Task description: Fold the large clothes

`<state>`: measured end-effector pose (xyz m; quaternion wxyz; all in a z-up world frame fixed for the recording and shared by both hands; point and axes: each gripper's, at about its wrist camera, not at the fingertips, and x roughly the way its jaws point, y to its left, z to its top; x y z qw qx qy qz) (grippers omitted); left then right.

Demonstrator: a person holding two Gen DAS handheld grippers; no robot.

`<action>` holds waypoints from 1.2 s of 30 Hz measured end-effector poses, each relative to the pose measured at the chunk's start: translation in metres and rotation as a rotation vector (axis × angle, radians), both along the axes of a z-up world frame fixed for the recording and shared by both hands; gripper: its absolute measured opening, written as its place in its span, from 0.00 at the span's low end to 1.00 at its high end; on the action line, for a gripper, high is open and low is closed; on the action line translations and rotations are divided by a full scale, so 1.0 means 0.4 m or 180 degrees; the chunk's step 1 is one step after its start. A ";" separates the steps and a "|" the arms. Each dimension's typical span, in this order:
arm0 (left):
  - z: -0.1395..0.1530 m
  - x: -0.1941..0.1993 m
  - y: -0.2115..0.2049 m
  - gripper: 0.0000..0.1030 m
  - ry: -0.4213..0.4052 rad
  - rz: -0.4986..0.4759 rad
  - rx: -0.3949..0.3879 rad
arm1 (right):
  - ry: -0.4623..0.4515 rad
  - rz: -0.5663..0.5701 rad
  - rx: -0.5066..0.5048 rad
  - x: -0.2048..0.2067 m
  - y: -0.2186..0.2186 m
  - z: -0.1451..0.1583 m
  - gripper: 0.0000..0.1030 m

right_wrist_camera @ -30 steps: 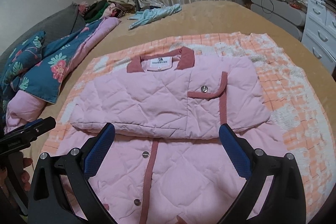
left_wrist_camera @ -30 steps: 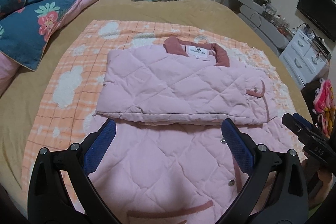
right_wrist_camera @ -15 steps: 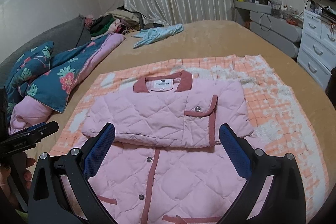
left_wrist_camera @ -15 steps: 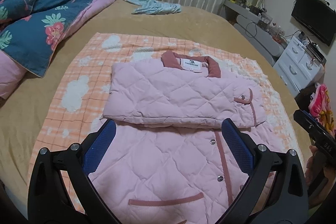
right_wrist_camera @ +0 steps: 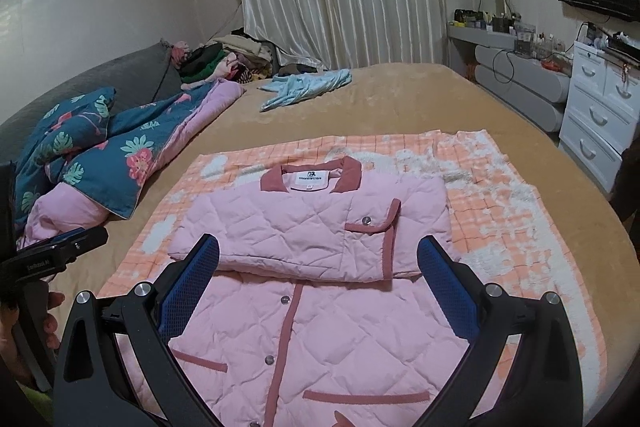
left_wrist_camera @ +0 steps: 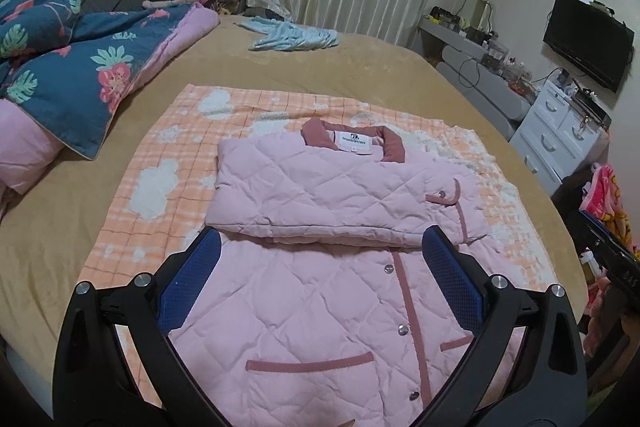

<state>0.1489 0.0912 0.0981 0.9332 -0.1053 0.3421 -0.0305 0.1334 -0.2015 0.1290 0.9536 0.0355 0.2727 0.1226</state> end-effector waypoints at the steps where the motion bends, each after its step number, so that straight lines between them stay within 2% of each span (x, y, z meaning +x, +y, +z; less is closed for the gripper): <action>1: 0.002 -0.005 0.000 0.92 -0.0008 0.0000 -0.0006 | -0.0014 0.0006 -0.0006 -0.009 -0.003 0.003 0.96; 5: 0.007 -0.036 0.001 0.92 -0.0042 -0.0037 -0.0036 | -0.0060 0.0010 -0.0082 -0.040 -0.013 0.011 0.96; 14: -0.024 -0.093 0.006 0.92 -0.0025 0.0024 0.0096 | -0.0118 0.0003 -0.0131 -0.093 -0.036 0.002 0.96; 36: -0.131 -0.179 0.009 0.92 0.0032 0.0057 0.0181 | 0.0015 -0.0021 -0.0240 -0.186 -0.095 -0.096 0.96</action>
